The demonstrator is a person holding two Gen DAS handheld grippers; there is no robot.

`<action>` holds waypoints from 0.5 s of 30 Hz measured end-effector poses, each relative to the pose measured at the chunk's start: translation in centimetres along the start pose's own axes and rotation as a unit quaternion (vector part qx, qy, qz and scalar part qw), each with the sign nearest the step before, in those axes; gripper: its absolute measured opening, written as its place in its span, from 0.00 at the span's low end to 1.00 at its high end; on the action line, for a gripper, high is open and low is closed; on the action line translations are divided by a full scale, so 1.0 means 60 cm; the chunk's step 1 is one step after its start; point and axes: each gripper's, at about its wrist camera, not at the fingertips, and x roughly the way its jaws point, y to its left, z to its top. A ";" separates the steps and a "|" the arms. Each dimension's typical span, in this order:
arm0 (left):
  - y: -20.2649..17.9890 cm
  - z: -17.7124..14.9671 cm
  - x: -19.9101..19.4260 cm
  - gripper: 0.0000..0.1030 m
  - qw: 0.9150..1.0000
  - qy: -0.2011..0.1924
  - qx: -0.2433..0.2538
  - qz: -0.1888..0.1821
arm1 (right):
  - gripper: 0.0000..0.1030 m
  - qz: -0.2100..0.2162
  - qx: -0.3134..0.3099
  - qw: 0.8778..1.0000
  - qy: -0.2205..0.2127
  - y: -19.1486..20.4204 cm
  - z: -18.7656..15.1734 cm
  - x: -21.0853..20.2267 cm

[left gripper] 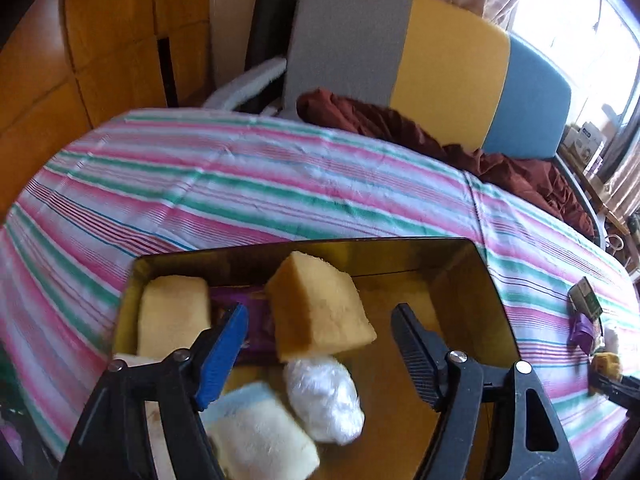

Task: Organize objects
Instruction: 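Carry the yellow sponge into the gold box and open the left gripper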

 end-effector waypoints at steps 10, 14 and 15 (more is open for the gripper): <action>-0.019 -0.112 -0.154 0.77 0.995 -0.086 0.045 0.025 | 0.49 -0.008 -0.008 1.000 -0.002 0.013 -0.001 -0.002; -0.021 -0.145 -0.178 0.77 0.995 -0.089 0.046 0.027 | 0.49 -0.015 -0.012 1.000 -0.005 0.017 -0.010 -0.006; -0.021 -0.152 -0.182 0.77 0.995 -0.088 0.045 0.025 | 0.49 -0.017 -0.013 1.000 -0.006 0.018 -0.011 -0.006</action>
